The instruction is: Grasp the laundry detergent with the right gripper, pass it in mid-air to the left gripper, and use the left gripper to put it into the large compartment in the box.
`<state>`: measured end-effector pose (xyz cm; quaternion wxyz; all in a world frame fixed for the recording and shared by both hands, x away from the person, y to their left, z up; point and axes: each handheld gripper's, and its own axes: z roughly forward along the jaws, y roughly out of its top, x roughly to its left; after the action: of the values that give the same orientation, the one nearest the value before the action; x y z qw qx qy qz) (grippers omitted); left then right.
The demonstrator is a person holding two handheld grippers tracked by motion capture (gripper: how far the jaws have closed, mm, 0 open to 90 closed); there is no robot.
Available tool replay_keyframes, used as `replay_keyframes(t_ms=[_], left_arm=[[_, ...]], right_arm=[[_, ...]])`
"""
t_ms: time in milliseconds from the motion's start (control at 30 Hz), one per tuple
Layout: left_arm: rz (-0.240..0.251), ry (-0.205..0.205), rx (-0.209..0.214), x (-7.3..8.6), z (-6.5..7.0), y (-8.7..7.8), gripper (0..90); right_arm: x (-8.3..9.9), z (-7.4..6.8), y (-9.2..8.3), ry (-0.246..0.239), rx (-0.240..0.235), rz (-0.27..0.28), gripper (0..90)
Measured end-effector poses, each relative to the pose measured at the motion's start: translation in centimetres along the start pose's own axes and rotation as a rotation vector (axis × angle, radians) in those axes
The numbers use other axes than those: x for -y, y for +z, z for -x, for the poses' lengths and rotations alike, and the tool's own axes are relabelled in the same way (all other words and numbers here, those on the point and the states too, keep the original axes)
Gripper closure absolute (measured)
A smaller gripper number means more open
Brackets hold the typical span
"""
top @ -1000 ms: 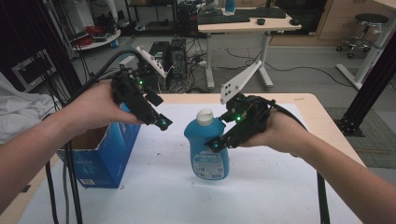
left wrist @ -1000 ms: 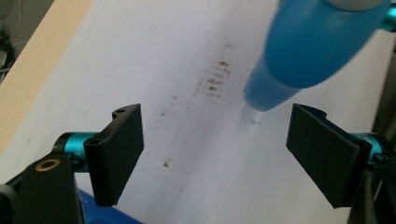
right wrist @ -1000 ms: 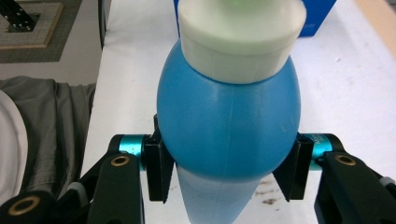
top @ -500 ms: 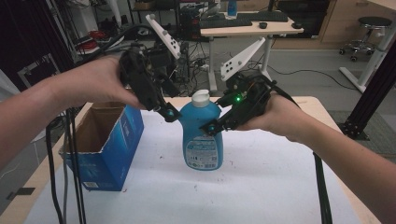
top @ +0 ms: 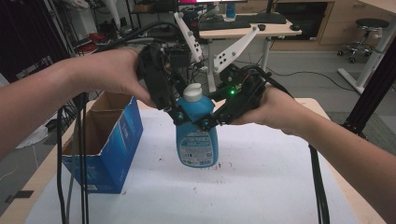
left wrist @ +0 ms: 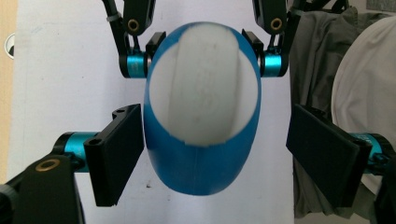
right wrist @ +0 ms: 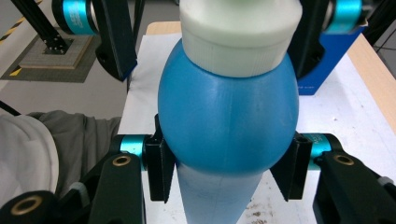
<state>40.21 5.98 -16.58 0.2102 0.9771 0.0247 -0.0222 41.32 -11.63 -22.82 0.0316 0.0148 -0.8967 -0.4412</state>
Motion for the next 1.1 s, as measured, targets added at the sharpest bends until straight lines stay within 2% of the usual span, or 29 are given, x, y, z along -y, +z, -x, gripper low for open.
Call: replay_keyframes(t_ms=[200, 433, 533, 633, 733, 800, 867, 900, 933, 967, 1000, 1033, 1067, 1100], left_arm=[[-0.044, 0.011, 0.004, -0.4, -0.2, 0.5, 19.3], [-0.064, 0.041, -0.008, -1.0, -0.3, 0.6, 19.7], [-0.070, 0.036, -0.009, -1.1, -0.3, 0.5, 19.7], [-0.073, 0.045, -0.009, -1.2, -0.3, 0.6, 19.8], [-0.074, 0.051, -0.011, -1.2, -0.2, 0.5, 23.2], [-0.082, 0.052, -0.017, -1.2, -0.2, 0.5, 24.2], [-0.084, 0.053, -0.023, -1.2, -0.2, 0.5, 25.9], [-0.088, 0.062, -0.021, -1.2, -0.2, 0.5, 25.9], [-0.089, 0.061, -0.019, -1.2, -0.2, 0.5, 26.9], [-0.089, 0.039, 0.022, -1.2, -0.1, 0.7, 28.2], [-0.088, 0.056, -0.019, -1.2, -0.2, 0.6, 28.2], [-0.091, 0.056, -0.017, -1.2, -0.2, 0.5, 28.2], [-0.094, 0.058, -0.019, -1.3, -0.2, 0.5, 28.2], [-0.092, 0.056, -0.001, -1.3, -0.2, 0.6, 28.2]], right_arm=[[-0.1, -0.2, 0.2, -0.005, -0.006, -0.002, 48.1], [-0.3, -0.1, 0.2, -0.005, -0.005, 0.001, 48.1], [-0.3, -0.2, 0.3, 0.000, -0.009, -0.006, 48.1], [-0.4, -0.2, 0.3, -0.005, -0.008, -0.003, 48.1], [-0.4, 0.0, 0.5, -0.035, -0.007, 0.020, 48.1], [-0.4, -0.2, 0.3, -0.006, -0.006, 0.002, 48.1], [-0.4, 0.2, 0.5, -0.057, -0.010, 0.029, 48.1], [-0.4, 0.0, 0.4, -0.027, -0.007, 0.012, 48.1], [-0.4, -0.1, 0.4, -0.022, -0.004, 0.007, 48.1], [-0.4, 0.0, 0.4, -0.028, -0.005, 0.013, 48.1], [-0.5, 0.6, 0.7, -0.121, 0.014, 0.069, 48.1], [-0.4, -0.1, 0.4, -0.027, -0.005, 0.012, 48.1], [-0.5, 0.1, 0.5, -0.049, -0.005, 0.027, 48.1], [-0.5, 0.0, 0.4, -0.041, -0.008, 0.020, 48.1]])
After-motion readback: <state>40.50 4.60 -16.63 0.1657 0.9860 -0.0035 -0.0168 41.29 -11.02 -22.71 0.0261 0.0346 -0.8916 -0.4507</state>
